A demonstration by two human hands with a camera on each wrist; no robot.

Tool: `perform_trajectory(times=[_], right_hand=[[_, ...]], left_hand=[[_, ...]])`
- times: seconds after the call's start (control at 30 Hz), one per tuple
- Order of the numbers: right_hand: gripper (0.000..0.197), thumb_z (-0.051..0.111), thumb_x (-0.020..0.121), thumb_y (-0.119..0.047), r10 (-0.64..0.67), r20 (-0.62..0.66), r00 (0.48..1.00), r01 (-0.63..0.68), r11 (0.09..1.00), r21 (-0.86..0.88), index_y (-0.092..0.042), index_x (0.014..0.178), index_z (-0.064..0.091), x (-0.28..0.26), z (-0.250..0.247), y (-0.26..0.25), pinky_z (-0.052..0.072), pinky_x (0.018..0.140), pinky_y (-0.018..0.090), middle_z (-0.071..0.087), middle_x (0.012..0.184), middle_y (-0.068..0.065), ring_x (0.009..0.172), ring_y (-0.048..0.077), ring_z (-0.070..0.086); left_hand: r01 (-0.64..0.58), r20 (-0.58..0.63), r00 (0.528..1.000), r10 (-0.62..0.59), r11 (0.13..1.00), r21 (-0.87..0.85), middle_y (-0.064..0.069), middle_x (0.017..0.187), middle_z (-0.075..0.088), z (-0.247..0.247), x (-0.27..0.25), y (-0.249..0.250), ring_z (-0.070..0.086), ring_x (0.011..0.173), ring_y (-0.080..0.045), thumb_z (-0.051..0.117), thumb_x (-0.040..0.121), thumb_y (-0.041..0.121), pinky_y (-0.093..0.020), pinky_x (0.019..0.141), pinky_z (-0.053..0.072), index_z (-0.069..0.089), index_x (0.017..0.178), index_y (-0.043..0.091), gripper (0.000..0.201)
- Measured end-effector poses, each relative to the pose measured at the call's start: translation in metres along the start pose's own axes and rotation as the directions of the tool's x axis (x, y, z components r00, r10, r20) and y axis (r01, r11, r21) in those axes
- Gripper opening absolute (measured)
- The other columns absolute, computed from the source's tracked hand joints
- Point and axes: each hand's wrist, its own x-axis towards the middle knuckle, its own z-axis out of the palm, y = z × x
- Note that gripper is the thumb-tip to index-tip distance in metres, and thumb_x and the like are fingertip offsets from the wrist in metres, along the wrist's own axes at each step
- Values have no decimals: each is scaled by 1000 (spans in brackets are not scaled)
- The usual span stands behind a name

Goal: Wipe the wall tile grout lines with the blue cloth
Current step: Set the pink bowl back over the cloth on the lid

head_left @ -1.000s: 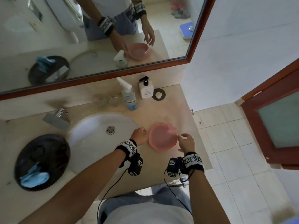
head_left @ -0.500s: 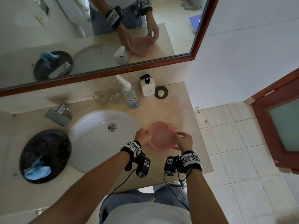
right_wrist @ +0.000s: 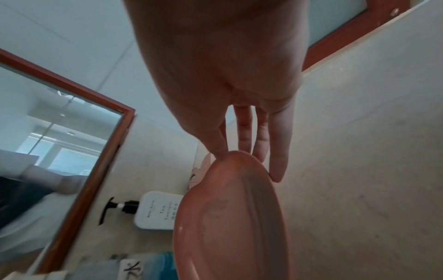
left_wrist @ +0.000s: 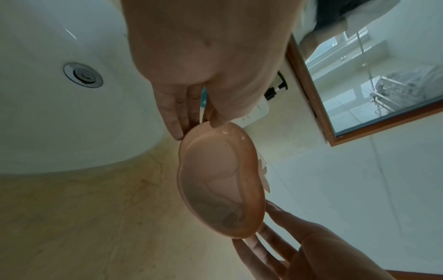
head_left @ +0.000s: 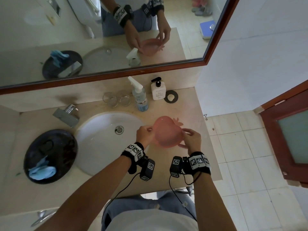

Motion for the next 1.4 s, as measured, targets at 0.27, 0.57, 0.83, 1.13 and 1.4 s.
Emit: perform_trajectory(times=[0.27,0.57,0.83,1.13,1.4], right_hand=[[16,77,88,-15,-70,49,996,70,998,-7,-13,103,77,-25,46,-24,66,64,49,74,104,16,97,33,71],[20,79,87,-15,-82,118,990,85,996,-25,-7,105,76,-81,124,-25,62,59,41,74,103,20,94,38,73],[23,81,86,-19,-76,214,974,100,990,-103,-10,107,76,-147,234,-1,65,64,42,74,106,14,97,33,73],[20,76,91,-16,-61,399,915,150,969,-196,-8,109,74,-189,385,32,64,63,40,74,103,16,94,32,73],[8,74,78,-35,-64,411,910,245,880,-406,-30,82,77,-174,485,74,65,74,54,78,89,10,84,30,75]], left_hand=[[-34,-81,997,18,979,-202,3,84,79,-59,-14,-12,77,85,-24,72,94,17,-49,80,65,81,109,19,19],[-64,-159,987,17,954,-294,-4,87,78,-145,-29,-63,77,86,-33,67,94,1,-46,76,66,82,107,10,22],[-28,-193,980,-40,942,-334,-9,88,77,-256,-48,-135,76,85,-29,65,94,-4,-45,75,66,79,112,3,24],[45,-325,929,-178,924,-379,-10,91,79,-373,-54,-238,77,86,-26,69,95,4,-36,69,66,81,104,9,17],[140,-344,915,-211,965,-221,-14,77,77,-429,-34,-297,72,71,-25,69,92,4,-37,65,59,83,88,5,15]])
